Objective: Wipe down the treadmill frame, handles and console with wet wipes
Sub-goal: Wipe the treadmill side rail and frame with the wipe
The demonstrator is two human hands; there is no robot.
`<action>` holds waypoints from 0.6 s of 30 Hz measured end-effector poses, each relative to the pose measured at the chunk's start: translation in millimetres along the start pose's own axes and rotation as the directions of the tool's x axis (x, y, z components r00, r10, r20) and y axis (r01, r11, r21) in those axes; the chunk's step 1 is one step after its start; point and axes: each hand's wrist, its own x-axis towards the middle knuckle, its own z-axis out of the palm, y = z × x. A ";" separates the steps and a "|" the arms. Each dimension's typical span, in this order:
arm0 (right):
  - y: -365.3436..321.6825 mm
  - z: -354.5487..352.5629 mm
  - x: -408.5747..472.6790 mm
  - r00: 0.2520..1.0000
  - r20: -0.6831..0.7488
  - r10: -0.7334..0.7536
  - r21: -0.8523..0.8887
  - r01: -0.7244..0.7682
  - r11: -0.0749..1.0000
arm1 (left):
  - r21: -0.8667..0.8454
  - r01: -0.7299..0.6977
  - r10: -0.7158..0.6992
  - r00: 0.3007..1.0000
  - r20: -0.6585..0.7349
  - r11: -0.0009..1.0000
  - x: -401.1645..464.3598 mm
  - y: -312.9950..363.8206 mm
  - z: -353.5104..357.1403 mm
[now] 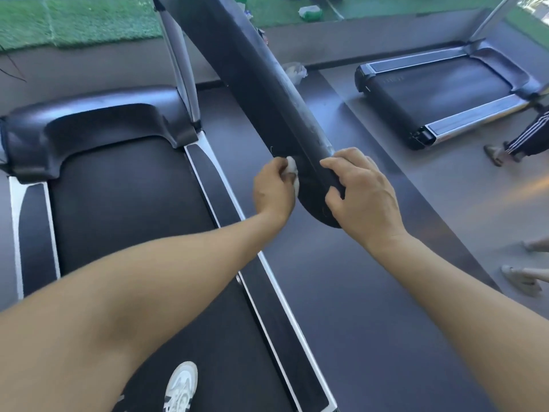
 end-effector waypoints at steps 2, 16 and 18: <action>-1.4 -0.1 -0.5 1.000 0.003 0.012 0.004 -0.012 1.000 | -0.060 0.033 -0.026 0.994 0.103 0.998 -40.7 -4.1 4.8; -0.3 1.9 -0.8 1.000 -0.004 0.015 0.005 -0.015 1.000 | 0.029 0.030 -0.031 0.999 0.029 0.999 6.5 -7.1 0.9; -1.0 2.1 -1.4 1.000 -0.009 0.027 0.011 -0.027 1.000 | -0.002 0.018 -0.018 0.993 0.118 1.000 -20.2 -13.2 4.5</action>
